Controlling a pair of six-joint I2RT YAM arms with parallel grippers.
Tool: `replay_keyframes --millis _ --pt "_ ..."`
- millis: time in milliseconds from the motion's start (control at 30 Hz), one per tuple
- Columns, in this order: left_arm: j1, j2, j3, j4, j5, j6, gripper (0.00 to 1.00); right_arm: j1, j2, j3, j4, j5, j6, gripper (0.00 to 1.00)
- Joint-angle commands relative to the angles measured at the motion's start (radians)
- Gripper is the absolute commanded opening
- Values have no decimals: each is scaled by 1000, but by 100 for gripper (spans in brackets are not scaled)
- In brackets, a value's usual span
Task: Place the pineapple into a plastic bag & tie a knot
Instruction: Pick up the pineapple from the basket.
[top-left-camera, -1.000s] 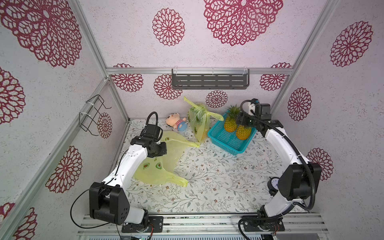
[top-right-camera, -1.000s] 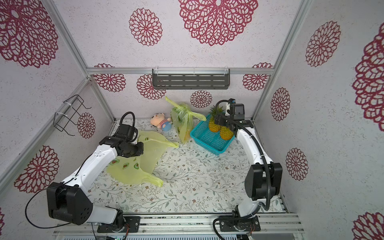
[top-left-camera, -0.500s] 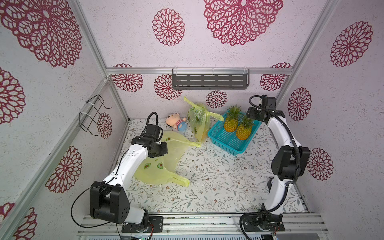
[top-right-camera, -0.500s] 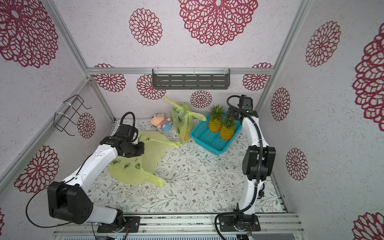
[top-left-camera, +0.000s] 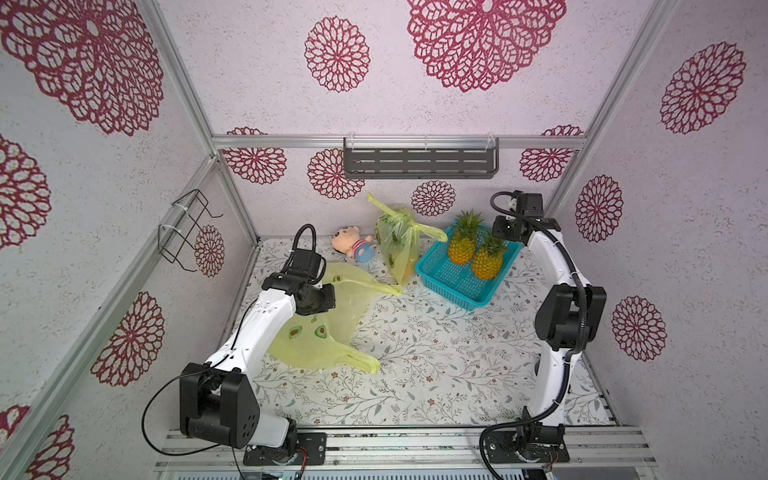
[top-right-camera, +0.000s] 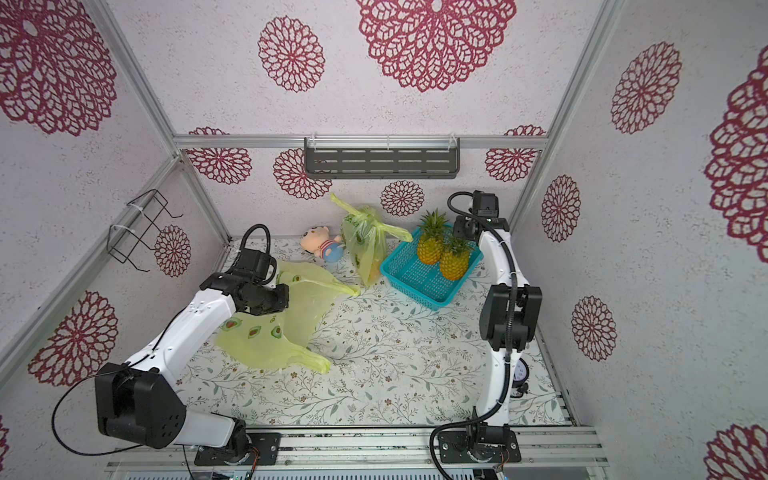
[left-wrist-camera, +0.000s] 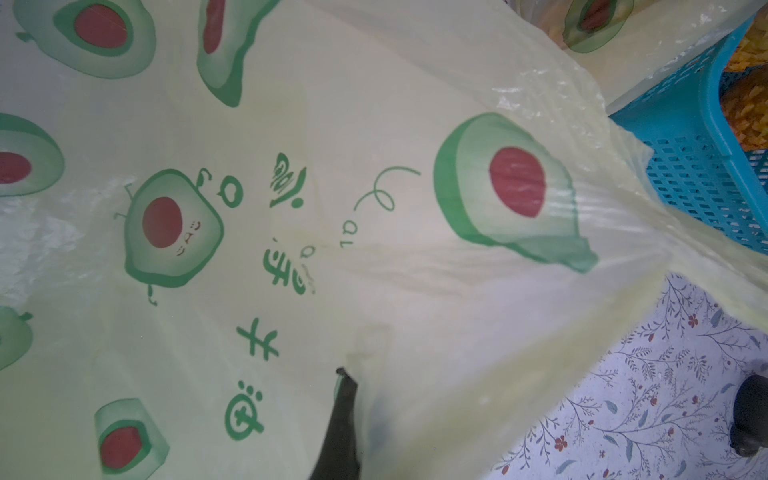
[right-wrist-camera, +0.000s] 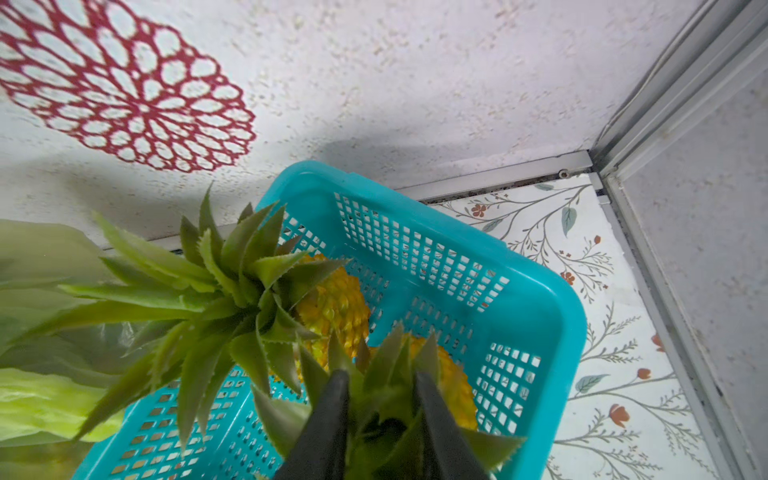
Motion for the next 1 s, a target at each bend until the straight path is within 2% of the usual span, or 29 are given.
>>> replay_keyframes --millis 0,267,467,633,800,967 --pt "2 -16 -2 26 3 0 0 -2 -31 55 -7 -15 -13 0" --pt "2 -32 -18 51 6 8 0 -1 -246 12 67 -73 49 0" --pt "2 -40 -32 81 17 7 0 -1 -497 -256 198 -176 108 0" --pt "3 -38 -37 98 25 21 0 7 -719 -538 336 -326 147 0" --pt "3 -19 -20 104 27 40 0 56 -874 -722 406 -358 110 0" --pt "2 8 -7 124 48 23 0 165 -950 -856 447 -380 34 0"
